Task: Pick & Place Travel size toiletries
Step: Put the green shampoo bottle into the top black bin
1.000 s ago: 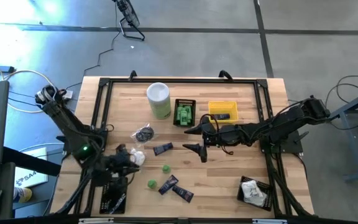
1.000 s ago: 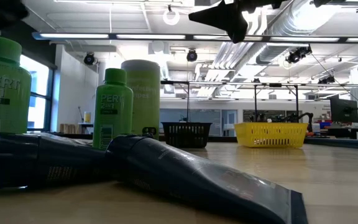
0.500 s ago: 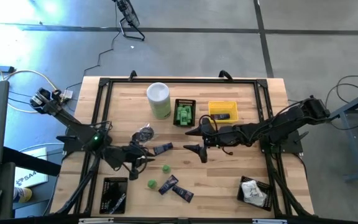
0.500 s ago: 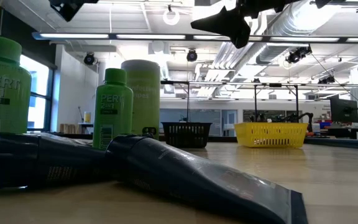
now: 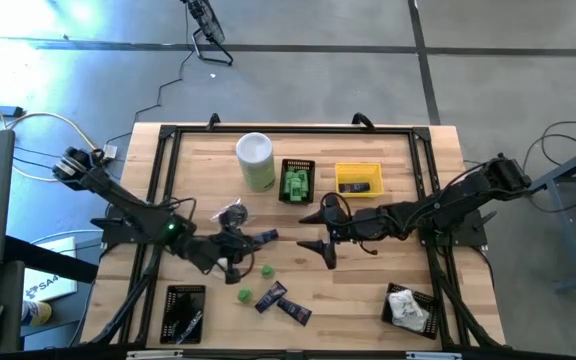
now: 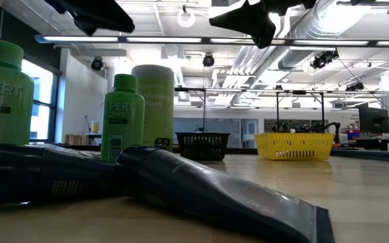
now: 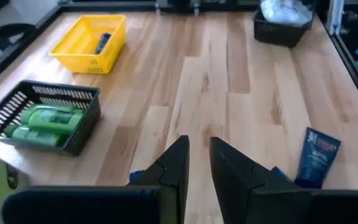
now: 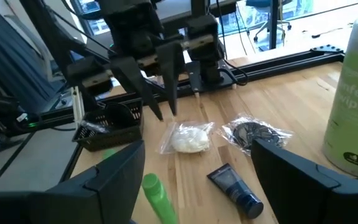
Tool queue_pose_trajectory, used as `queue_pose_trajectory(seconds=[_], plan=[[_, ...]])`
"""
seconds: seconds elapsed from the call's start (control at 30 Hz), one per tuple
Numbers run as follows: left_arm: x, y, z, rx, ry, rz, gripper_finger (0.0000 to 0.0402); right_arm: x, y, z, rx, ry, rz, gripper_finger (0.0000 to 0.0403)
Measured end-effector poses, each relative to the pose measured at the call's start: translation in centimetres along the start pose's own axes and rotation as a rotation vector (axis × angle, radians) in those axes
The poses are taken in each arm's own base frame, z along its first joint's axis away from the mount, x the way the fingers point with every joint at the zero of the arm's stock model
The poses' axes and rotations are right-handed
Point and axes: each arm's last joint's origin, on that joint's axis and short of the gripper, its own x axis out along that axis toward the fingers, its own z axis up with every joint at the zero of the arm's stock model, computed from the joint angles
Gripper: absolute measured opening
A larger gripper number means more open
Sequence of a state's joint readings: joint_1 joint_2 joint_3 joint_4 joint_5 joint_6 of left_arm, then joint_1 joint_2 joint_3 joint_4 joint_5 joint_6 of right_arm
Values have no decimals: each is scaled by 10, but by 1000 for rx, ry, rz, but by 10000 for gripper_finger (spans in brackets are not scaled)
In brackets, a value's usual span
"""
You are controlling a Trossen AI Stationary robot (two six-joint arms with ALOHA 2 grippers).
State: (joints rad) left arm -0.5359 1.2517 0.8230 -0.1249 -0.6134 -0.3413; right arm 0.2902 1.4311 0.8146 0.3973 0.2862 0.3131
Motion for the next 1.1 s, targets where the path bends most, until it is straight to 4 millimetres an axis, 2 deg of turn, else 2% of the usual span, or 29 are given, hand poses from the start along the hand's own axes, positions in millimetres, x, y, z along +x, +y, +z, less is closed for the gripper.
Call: queue_pose_trajectory(seconds=[0.2,0.43,0.57,0.77,1.1], plan=[[16,22,6,61,36,-17,61,1,-7,-1,-49,7,-80,286],[38,69,20,80,28,-4,61,5,-29,4,-151,13,-180,286],[45,91,29,98,-27,-16,61,8,-43,8,-145,7,-221,286],[40,109,37,124,-64,-53,61,9,-54,11,-133,2,-253,286],[17,124,46,225,-112,-76,61,9,-61,13,-126,-8,-276,286]])
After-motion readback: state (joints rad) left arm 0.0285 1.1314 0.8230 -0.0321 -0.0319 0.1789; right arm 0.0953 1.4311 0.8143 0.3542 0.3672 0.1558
